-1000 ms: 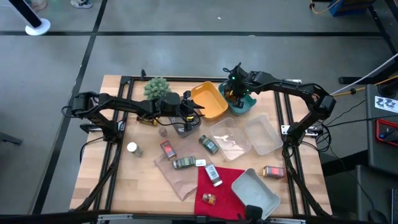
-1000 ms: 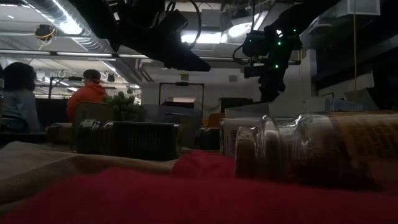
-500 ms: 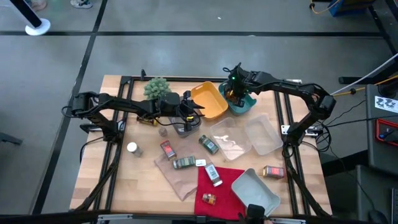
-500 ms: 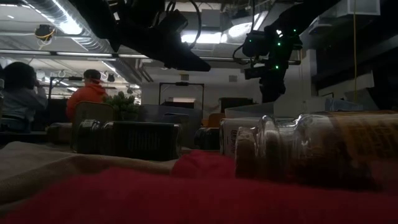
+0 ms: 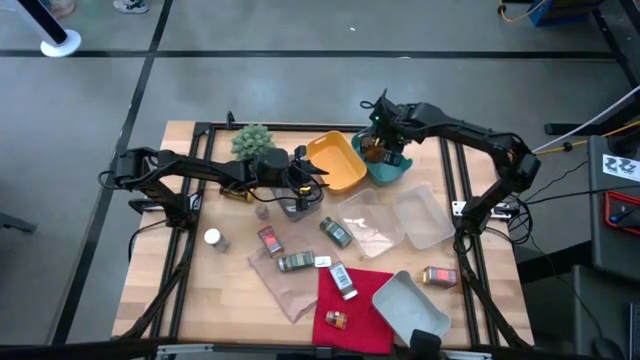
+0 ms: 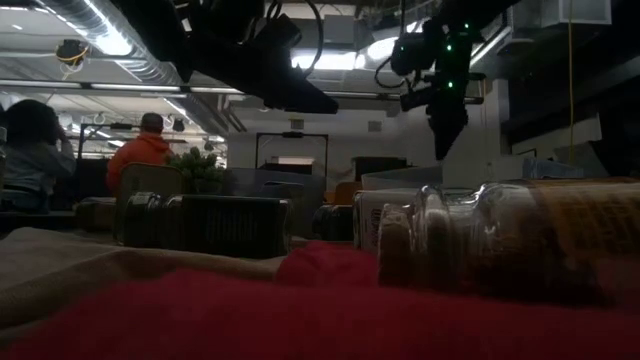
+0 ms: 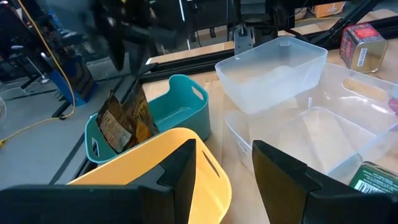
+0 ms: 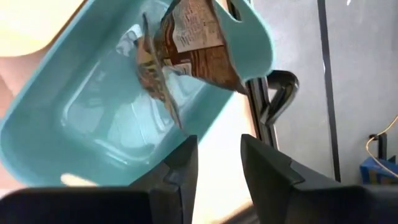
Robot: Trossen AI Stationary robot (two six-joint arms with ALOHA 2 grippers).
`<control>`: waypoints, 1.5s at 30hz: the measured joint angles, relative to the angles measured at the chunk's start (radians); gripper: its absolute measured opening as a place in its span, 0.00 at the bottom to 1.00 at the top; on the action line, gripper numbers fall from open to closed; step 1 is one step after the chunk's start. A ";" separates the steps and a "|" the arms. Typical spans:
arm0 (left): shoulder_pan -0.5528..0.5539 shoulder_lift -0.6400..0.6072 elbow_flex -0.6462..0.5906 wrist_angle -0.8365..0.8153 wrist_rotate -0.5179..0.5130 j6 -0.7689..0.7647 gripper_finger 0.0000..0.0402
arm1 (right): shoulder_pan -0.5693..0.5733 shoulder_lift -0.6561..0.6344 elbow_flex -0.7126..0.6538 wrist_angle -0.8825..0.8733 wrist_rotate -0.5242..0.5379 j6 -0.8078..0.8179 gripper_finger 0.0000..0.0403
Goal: Sort spices by type
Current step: Put the top brown seasoning bottle into the black bin
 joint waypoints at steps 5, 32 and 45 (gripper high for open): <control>0.000 -0.033 0.000 -0.033 0.000 -0.006 0.36 | 0.000 0.000 0.074 -0.098 0.000 0.063 0.30; -0.063 -0.407 0.000 -0.953 -0.002 -0.339 0.36 | 0.000 0.000 0.153 -0.220 -0.116 0.136 0.30; -0.060 -0.391 0.000 -1.183 -0.126 -0.486 0.36 | 0.000 0.000 0.153 -0.219 -0.125 0.136 0.30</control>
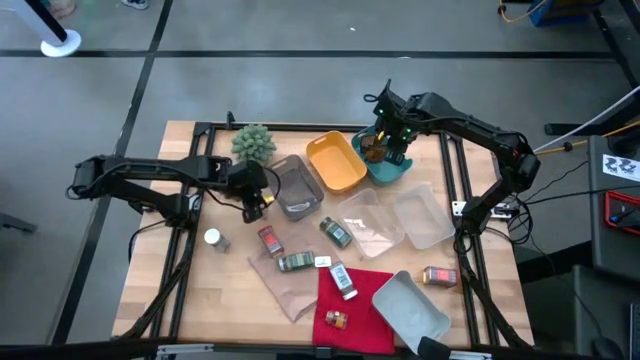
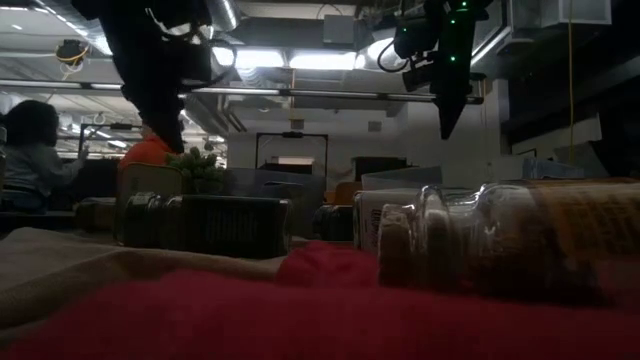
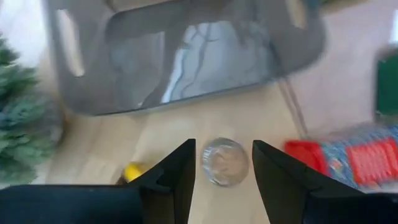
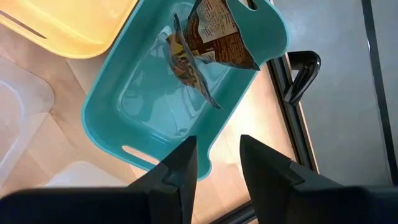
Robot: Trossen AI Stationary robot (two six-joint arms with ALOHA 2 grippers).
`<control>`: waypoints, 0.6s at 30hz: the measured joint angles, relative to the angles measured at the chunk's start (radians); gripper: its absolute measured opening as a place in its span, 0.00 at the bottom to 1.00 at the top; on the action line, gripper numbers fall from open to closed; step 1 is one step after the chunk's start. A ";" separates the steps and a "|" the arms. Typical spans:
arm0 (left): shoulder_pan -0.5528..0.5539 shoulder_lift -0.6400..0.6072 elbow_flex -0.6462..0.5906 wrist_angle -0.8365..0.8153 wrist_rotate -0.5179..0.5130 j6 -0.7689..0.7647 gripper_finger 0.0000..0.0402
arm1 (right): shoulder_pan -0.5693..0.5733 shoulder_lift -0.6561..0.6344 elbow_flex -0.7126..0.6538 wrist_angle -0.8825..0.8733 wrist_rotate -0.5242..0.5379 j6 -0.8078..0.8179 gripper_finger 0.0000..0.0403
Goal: Sort spices by type
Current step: Put the top brown seasoning bottle into the black bin
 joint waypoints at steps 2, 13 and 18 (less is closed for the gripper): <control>0.000 0.000 0.000 -0.017 -0.013 -0.022 0.36 | 0.000 0.000 0.000 0.000 0.000 0.000 0.30; 0.000 0.076 -0.008 -0.064 -0.014 -0.138 0.57 | 0.000 0.000 0.000 0.000 -0.001 0.000 0.30; -0.001 0.119 -0.008 -0.063 -0.010 -0.145 0.61 | 0.000 0.000 0.000 0.000 -0.026 0.000 0.30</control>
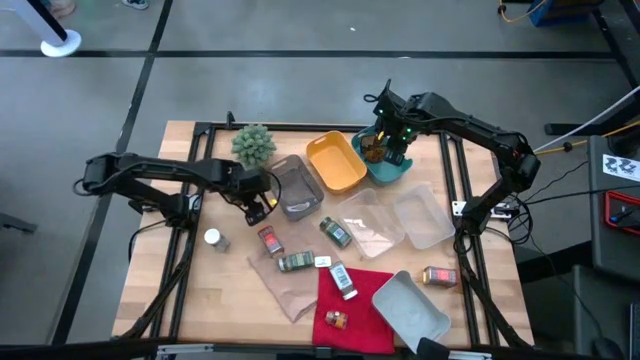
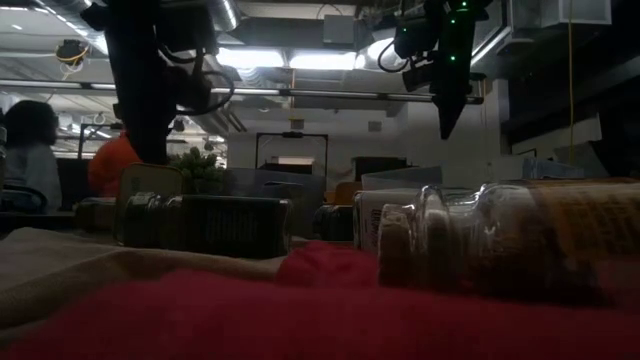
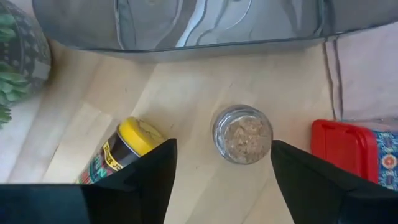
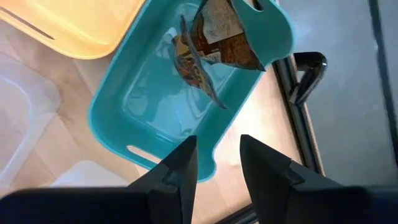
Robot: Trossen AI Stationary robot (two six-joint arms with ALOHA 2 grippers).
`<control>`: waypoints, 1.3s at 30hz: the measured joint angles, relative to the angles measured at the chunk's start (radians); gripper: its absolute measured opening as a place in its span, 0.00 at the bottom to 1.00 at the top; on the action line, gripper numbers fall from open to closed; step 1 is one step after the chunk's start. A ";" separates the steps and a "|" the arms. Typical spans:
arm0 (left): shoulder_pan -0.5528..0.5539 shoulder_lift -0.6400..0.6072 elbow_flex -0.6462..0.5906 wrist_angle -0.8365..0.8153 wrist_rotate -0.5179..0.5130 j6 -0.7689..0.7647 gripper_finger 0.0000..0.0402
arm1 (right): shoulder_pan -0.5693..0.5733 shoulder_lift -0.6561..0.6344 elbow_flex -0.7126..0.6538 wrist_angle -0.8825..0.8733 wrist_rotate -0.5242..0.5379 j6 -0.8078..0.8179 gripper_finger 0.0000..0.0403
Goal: Sort spices by type
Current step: Put the top brown seasoning bottle into the black bin
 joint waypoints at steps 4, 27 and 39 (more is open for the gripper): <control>0.000 0.023 0.000 0.001 0.022 -0.018 0.62 | 0.000 0.000 0.000 0.000 0.000 -0.001 0.30; 0.000 0.059 -0.095 0.158 0.060 -0.072 0.62 | 0.000 0.000 0.000 0.001 0.000 -0.001 0.30; 0.000 0.059 -0.146 0.221 0.034 -0.083 0.62 | 0.000 0.000 0.000 0.003 0.000 -0.001 0.30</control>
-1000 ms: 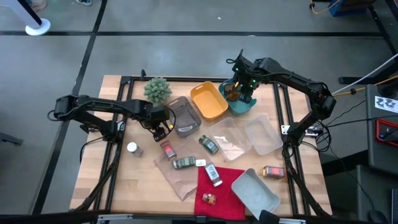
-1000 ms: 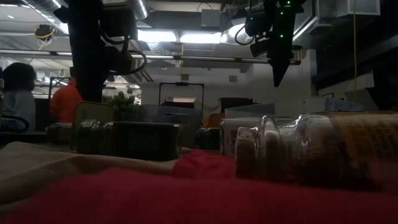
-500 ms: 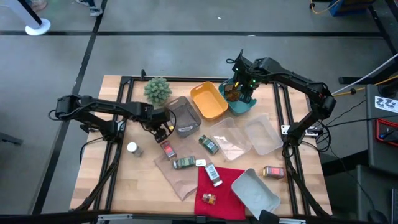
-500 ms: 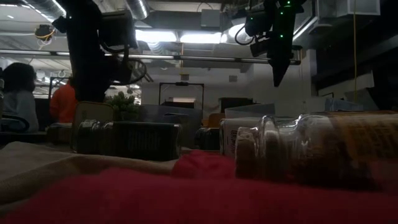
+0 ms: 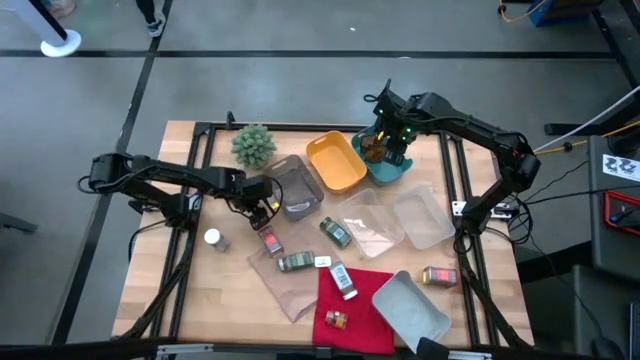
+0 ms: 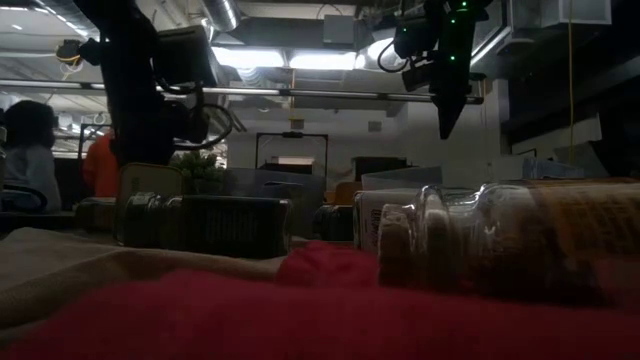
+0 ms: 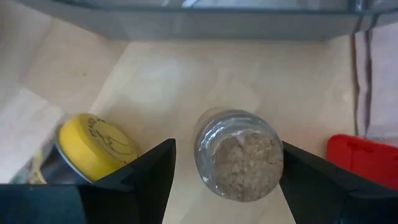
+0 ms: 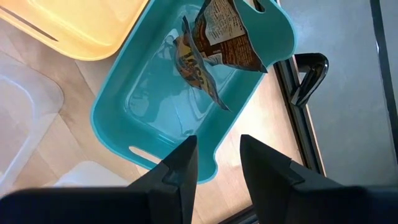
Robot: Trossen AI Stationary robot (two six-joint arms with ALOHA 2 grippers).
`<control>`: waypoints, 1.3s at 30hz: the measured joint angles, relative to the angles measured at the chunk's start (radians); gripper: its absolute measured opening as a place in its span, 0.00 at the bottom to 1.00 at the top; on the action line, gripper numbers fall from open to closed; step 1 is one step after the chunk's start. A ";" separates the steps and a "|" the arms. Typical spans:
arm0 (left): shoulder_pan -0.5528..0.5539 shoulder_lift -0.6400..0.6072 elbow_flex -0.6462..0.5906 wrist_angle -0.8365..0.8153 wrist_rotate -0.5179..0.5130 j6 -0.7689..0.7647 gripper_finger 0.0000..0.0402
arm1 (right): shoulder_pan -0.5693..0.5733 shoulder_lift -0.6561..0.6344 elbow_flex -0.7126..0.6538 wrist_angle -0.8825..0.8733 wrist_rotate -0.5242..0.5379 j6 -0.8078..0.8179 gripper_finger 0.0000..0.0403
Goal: Sort spices by type
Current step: Put the top brown seasoning bottle into the black bin
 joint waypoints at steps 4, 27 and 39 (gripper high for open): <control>0.001 0.000 0.000 0.025 -0.013 0.001 0.56 | 0.000 0.000 0.000 0.000 0.000 0.000 0.30; 0.001 -0.044 0.097 -0.079 0.026 0.020 0.40 | 0.000 0.000 0.000 -0.006 0.000 0.000 0.30; 0.001 -0.050 0.307 -0.098 0.045 0.134 0.40 | 0.000 0.000 0.000 -0.007 0.000 0.000 0.30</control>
